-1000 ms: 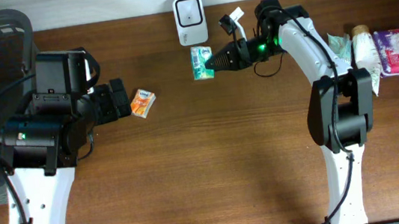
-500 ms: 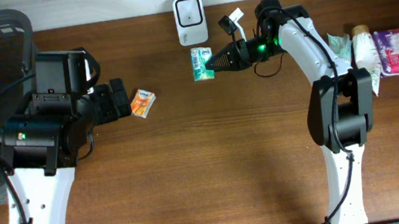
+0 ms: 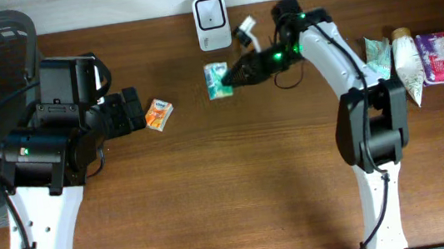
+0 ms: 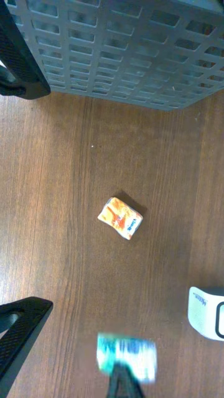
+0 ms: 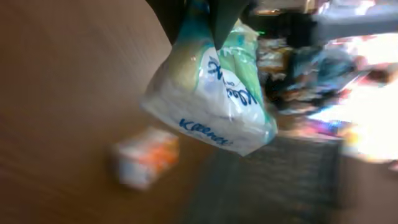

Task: Scan the item barcode
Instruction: 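Hold the teal tissue pack up in front of the scanner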

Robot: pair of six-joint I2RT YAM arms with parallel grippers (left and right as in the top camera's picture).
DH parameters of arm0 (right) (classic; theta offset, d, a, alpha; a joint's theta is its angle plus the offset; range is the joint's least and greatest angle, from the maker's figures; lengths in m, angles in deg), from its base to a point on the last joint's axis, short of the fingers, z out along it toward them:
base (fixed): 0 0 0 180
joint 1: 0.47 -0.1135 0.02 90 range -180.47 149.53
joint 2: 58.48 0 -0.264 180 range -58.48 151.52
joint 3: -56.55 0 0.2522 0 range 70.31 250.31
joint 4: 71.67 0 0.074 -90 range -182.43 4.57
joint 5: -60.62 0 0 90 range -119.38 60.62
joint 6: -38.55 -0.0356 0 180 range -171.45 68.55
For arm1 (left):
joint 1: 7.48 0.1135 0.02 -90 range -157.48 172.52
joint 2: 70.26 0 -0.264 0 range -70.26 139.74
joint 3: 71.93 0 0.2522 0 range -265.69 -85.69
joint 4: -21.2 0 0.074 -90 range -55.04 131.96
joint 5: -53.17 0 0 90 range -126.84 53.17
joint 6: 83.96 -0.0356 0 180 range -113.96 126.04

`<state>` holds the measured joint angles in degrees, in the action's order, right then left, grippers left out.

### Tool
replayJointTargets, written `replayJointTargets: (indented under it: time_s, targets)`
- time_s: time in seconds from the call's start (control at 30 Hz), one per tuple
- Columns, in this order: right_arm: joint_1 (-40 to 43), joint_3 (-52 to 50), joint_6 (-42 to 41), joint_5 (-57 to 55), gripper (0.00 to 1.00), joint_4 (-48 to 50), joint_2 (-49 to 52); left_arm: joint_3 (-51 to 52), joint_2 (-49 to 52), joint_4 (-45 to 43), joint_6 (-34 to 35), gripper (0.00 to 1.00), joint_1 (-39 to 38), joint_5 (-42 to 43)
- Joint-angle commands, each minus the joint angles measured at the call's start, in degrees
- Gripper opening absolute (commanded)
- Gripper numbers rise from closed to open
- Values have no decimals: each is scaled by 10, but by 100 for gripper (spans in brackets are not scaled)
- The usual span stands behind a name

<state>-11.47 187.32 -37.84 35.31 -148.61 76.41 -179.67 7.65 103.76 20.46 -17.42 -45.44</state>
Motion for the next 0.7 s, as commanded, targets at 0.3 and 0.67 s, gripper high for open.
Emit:
replayJointTargets:
  time_s: [0.3, 0.67]
  targets:
    - [-120, 85, 44, -864, 4, 287, -10, -5, -1, -1, 3, 99, 3, -2]
    - [-126, 85, 325, -816, 4, 538, 83, -5, -1, -1, 3, 99, 3, -2]
